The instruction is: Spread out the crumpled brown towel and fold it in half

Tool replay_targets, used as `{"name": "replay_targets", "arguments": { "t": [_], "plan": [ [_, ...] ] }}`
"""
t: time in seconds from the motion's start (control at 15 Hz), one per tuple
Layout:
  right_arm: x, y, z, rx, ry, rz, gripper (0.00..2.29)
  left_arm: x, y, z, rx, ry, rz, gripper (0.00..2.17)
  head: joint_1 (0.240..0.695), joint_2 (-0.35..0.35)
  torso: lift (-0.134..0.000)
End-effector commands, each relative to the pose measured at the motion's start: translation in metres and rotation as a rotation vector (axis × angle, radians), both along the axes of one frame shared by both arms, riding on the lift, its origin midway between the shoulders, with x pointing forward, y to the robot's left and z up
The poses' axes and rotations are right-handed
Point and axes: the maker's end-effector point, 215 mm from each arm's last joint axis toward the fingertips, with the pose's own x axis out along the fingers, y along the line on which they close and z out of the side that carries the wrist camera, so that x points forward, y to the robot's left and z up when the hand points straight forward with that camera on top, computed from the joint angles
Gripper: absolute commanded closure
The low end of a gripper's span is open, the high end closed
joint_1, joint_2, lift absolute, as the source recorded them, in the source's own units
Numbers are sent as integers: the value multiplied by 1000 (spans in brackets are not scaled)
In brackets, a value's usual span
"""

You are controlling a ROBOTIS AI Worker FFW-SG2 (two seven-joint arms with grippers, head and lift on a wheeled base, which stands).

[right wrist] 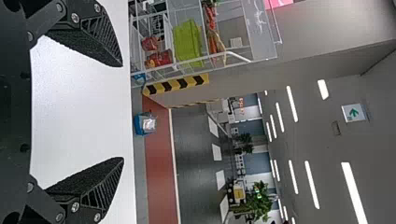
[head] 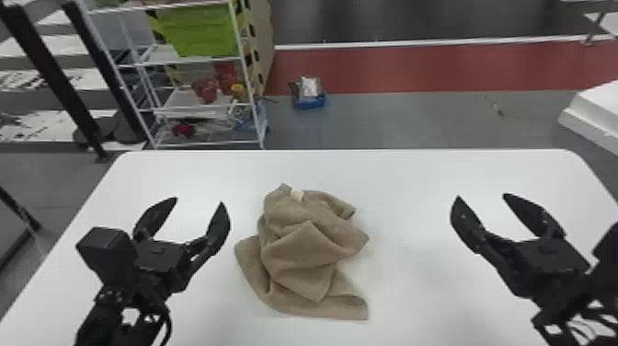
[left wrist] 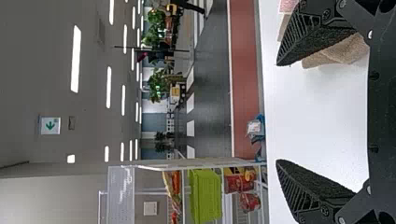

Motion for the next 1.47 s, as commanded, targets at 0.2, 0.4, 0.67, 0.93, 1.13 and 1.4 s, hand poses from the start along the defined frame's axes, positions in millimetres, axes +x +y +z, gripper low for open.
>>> {"name": "replay_targets", "arguments": {
  "t": [0.2, 0.4, 0.67, 0.93, 1.13, 1.4],
  "plan": [
    [0, -3, 0, 1, -1, -1, 188, 1, -3, 0, -1, -1, -17, 161, 695, 104, -124],
    [0, -4, 2, 1, -5, 0, 188, 1, -3, 0, -3, -1, -19, 161, 695, 100, -124],
    [0, -9, -4, 4, 3, -1, 188, 2, -6, -2, -5, 2, -35, 161, 695, 96, -124],
    [-2, 0, -6, 41, -4, 122, 188, 5, -8, -4, -7, 5, -41, 161, 695, 90, -124],
    [11, 63, 8, 128, 35, 343, 191, 8, -8, -8, -5, 16, -38, 161, 695, 109, -124],
    [62, 183, 23, 68, 48, 431, 191, 8, -8, -11, 7, 24, -37, 161, 695, 196, -124]
  ]
}}
